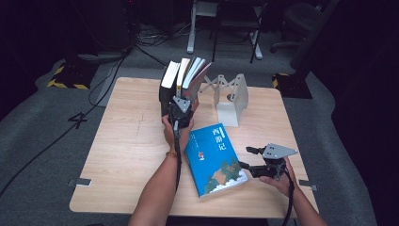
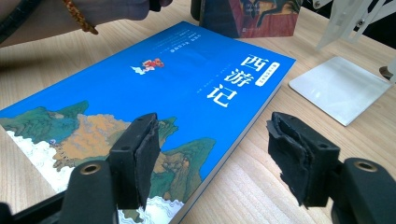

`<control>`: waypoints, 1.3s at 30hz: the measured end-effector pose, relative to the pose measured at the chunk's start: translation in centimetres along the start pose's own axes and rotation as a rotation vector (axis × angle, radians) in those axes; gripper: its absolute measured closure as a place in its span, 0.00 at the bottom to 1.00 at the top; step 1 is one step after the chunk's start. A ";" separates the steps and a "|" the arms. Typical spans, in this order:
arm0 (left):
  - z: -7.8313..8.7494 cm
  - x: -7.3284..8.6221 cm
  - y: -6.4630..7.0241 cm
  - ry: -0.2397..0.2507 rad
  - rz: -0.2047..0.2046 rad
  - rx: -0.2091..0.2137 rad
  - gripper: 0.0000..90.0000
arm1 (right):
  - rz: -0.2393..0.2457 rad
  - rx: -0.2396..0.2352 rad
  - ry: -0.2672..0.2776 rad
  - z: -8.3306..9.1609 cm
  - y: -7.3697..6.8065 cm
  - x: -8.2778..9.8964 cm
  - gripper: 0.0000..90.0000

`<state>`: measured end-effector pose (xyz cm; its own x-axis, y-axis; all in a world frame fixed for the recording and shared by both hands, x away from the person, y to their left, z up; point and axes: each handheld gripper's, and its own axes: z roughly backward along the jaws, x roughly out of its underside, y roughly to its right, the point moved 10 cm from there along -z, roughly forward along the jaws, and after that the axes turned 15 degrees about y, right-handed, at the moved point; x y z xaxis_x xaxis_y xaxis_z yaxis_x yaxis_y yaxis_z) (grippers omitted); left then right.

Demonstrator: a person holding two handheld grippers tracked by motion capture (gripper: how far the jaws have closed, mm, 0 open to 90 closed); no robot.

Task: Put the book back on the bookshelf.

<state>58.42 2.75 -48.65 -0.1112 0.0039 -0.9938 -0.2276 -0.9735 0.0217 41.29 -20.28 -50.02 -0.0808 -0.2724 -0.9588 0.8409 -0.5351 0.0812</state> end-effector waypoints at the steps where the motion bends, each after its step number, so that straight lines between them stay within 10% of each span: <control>1: -0.1 0.0 -0.1 0.006 0.008 -0.004 0.82 | 0.002 0.000 0.000 0.0 0.0 0.0 0.38; 13: -0.9 -0.1 -0.7 0.013 0.013 -0.013 0.81 | 0.001 0.001 -0.002 -0.1 0.1 0.1 0.38; 30: 1.0 0.6 -0.4 0.006 -0.011 0.080 0.67 | 0.003 -0.010 -0.016 -0.1 -0.1 0.3 0.38; 39: 2.4 3.3 -0.8 -0.064 -0.021 0.101 0.67 | 0.008 -0.016 -0.023 -0.2 -0.2 0.4 0.38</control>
<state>55.89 4.14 -51.65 -0.1664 0.0416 -0.9852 -0.3262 -0.9452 0.0152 41.20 -20.09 -50.50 -0.0862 -0.2945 -0.9518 0.8499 -0.5203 0.0840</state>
